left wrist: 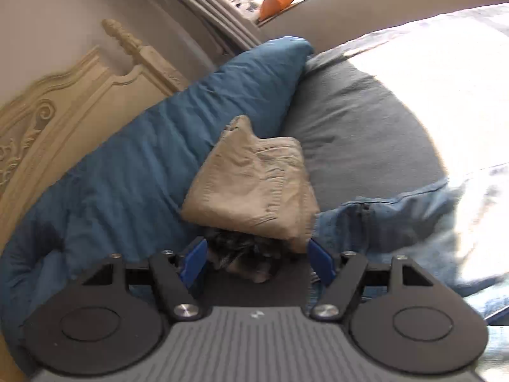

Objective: Fold clothes
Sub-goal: 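Grasp the jeans waistband with the left gripper beside the beige trousers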

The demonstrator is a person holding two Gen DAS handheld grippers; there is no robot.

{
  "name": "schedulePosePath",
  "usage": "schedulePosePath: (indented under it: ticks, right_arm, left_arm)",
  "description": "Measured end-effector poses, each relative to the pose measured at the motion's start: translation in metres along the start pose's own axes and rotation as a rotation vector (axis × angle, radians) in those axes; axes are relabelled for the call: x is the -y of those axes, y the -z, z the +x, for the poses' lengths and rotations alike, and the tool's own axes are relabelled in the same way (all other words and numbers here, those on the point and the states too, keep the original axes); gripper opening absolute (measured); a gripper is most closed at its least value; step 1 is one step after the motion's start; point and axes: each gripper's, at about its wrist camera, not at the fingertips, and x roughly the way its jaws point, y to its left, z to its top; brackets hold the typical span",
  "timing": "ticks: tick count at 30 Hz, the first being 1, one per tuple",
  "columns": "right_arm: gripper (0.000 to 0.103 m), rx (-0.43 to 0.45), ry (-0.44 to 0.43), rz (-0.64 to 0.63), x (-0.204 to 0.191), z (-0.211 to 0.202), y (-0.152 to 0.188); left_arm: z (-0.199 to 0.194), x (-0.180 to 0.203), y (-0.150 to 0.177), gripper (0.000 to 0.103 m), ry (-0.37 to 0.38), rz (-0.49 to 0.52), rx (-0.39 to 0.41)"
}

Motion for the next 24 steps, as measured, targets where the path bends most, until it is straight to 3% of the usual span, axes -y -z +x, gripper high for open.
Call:
schedulePosePath:
  ticks: [3, 6, 8, 11, 14, 19, 21, 24]
  right_arm:
    - [0.016, -0.021, 0.028, -0.01, -0.008, -0.005, -0.004]
    - [0.016, -0.045, 0.048, -0.015, -0.02, -0.011, -0.009]
    - [0.016, -0.061, 0.061, -0.018, -0.028, -0.015, -0.012]
    - [0.016, -0.085, 0.081, -0.022, -0.039, -0.021, -0.016]
    - [0.016, -0.152, 0.105, 0.008, -0.043, -0.01, -0.02]
    - [0.016, -0.286, 0.155, 0.016, -0.049, 0.0, -0.046]
    - [0.016, -0.311, 0.135, -0.003, -0.058, 0.0, -0.066]
    - [0.016, -0.293, 0.039, 0.008, -0.079, 0.009, -0.1]
  left_arm:
    - [0.018, 0.028, 0.007, 0.039, 0.148, 0.01, 0.028]
    - [0.047, 0.044, 0.008, 0.019, 0.245, -0.045, 0.038]
    - [0.071, 0.047, 0.006, 0.013, 0.31, -0.099, 0.04]
    - [0.112, 0.057, 0.008, 0.01, 0.348, -0.121, 0.032]
    - [0.16, 0.054, 0.015, 0.008, 0.344, -0.247, 0.011]
    - [0.179, 0.039, 0.027, 0.003, 0.408, -0.391, 0.07]
    - [0.18, 0.036, 0.032, 0.003, 0.431, -0.4, 0.095]
    - [0.183, 0.034, 0.034, 0.003, 0.451, -0.409, 0.114]
